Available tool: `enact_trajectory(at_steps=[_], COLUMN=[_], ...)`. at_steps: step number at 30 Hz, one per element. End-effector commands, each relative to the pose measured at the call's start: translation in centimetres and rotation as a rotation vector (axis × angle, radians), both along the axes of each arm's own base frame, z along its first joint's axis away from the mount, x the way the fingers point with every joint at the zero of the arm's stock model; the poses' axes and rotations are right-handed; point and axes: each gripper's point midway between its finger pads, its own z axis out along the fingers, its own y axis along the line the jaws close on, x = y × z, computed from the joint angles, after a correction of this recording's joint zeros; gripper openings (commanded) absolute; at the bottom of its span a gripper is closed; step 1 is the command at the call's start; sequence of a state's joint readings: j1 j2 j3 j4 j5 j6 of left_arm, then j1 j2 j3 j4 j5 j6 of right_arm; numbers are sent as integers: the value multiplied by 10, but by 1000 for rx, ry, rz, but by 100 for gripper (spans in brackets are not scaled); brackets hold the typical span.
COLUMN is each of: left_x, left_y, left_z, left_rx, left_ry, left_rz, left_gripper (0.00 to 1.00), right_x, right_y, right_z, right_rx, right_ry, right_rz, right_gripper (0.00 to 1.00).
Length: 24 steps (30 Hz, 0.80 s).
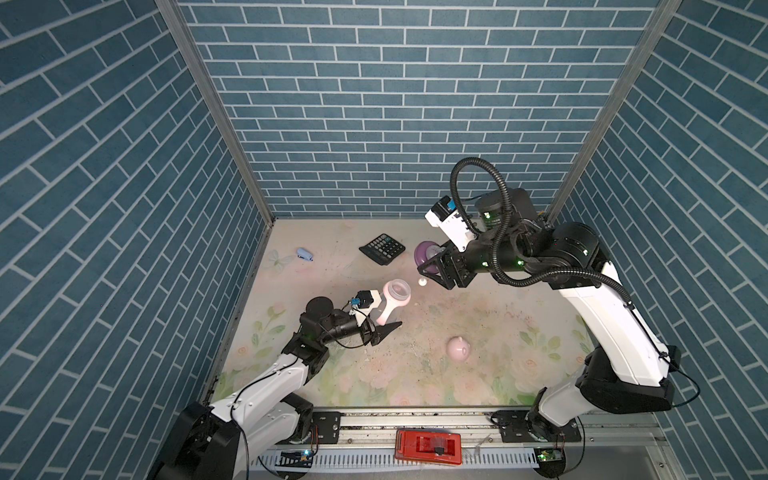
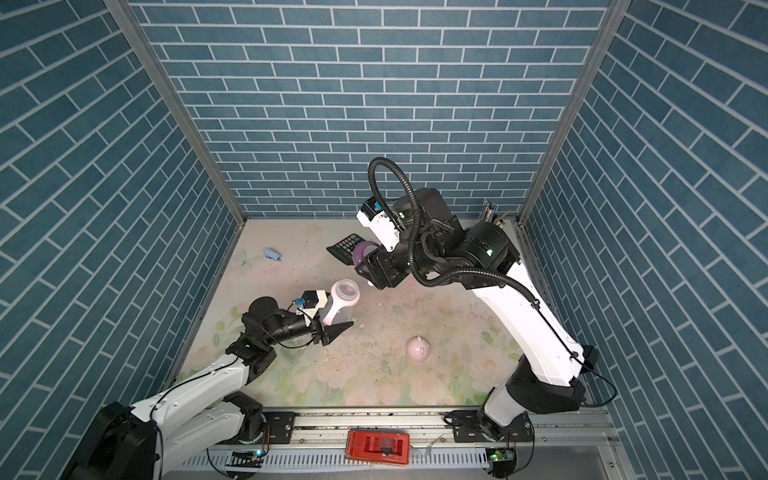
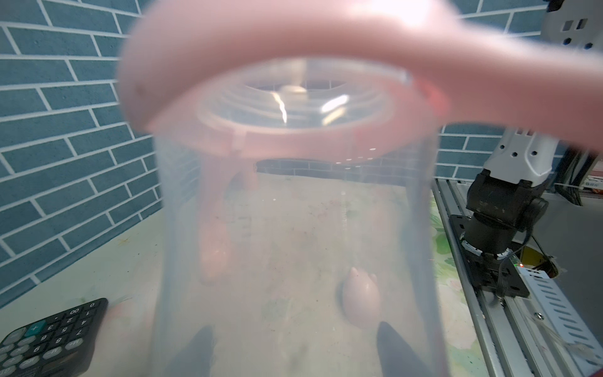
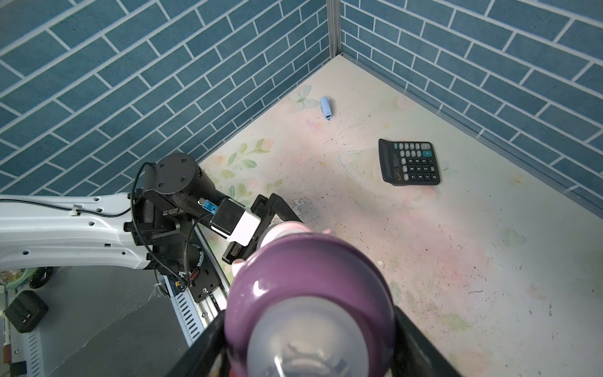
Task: Assemble the baby bottles
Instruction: Close the nipple on the baby bottle.
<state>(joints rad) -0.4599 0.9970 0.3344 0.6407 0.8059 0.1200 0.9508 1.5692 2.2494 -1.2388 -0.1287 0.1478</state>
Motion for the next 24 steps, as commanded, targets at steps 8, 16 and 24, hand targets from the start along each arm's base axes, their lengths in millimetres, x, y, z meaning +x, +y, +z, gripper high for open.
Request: enact_trajectory(at_steps=[8,16,24], left_x=[-1,-8,-8], left_y=[-7,-10,-10], left_z=[8,7,3], left_rx=[1,6,25], left_ry=[-11,-2,4], left_rz=[-42,-85,-83], left_gripper=[54,54,54], right_x=[-7,-10,-12], right_y=[14,26,31], right_z=[14,9,11], right_rx=[37,34,45], right_ry=[-24,-10,-6], right_rz=[72,101,118], right_gripper=[44,44,44])
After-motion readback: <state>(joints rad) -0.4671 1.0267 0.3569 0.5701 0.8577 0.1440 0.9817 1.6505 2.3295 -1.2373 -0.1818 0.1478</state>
